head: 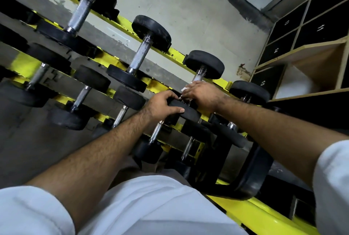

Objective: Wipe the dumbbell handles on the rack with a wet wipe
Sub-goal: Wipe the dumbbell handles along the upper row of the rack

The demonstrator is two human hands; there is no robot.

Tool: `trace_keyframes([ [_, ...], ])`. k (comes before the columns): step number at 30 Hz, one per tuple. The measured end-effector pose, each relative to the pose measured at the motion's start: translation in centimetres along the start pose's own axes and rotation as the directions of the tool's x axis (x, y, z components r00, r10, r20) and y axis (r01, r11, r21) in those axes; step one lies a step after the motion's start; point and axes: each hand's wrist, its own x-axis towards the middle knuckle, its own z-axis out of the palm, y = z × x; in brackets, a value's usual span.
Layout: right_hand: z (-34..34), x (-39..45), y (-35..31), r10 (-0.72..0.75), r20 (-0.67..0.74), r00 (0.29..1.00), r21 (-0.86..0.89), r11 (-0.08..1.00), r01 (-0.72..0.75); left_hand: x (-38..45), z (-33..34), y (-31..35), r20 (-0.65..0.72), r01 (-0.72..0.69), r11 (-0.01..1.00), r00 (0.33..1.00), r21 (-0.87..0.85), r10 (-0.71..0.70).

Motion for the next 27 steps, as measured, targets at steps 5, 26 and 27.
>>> trace_keyframes([
  [5,-1.1,-1.0,-2.1,0.173,-0.110,0.979,0.079,0.983,-0.165,0.4,-0.4,0.1,0.023,-0.006,0.997,1.000,0.081,0.004],
  [26,0.7,-2.8,-0.4,0.745,0.076,0.663,0.886,0.254,-0.387,1.0,0.6,-2.1,0.064,-0.295,0.895,0.955,0.336,0.291],
  [27,0.8,-3.0,-0.3,0.739,0.077,0.670,0.896,0.244,-0.372,1.1,0.7,-2.1,0.066,-0.307,0.886,0.951,0.348,0.303],
])
